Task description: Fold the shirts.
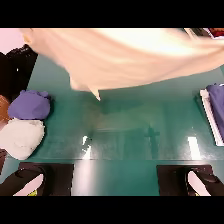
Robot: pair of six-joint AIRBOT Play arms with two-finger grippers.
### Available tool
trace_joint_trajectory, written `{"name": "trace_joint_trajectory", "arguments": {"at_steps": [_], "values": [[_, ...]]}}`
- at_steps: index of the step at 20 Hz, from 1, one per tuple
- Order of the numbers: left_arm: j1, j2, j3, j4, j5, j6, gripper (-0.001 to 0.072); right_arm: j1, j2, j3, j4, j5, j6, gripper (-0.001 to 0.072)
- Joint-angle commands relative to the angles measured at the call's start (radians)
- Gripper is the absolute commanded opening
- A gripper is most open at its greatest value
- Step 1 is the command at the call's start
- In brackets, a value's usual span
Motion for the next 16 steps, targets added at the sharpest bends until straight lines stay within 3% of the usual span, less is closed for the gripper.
{"name": "trace_joint_trajectory", "arguments": {"at_steps": [1, 6, 9, 13, 16], "values": [[0.000, 0.012, 0.178, -0.003, -0.005, 0.000, 0.0027, -0.092, 0.068, 0.152, -0.009, 0.006, -0.013, 0.0015], [0.000, 0.108, 0.195, -0.070, 0.074, -0.003, 0.0026, -0.166, 0.066, 0.309, -0.008, 0.136, -0.020, 0.0015], [0.000, 0.113, 0.182, -0.071, 0.012, -0.003, 0.0025, -0.171, -0.001, 0.372, -0.007, 0.304, -0.018, 0.0015], [0.000, 0.058, -0.100, -0.027, -0.058, -0.030, 0.0026, -0.166, -0.142, 0.286, 0.000, 0.489, 0.029, 0.0015], [0.000, -0.093, -0.304, -0.014, -0.165, -0.029, 0.0026, -0.111, -0.257, 0.103, -0.003, 0.521, 0.036, 0.0016]]}}
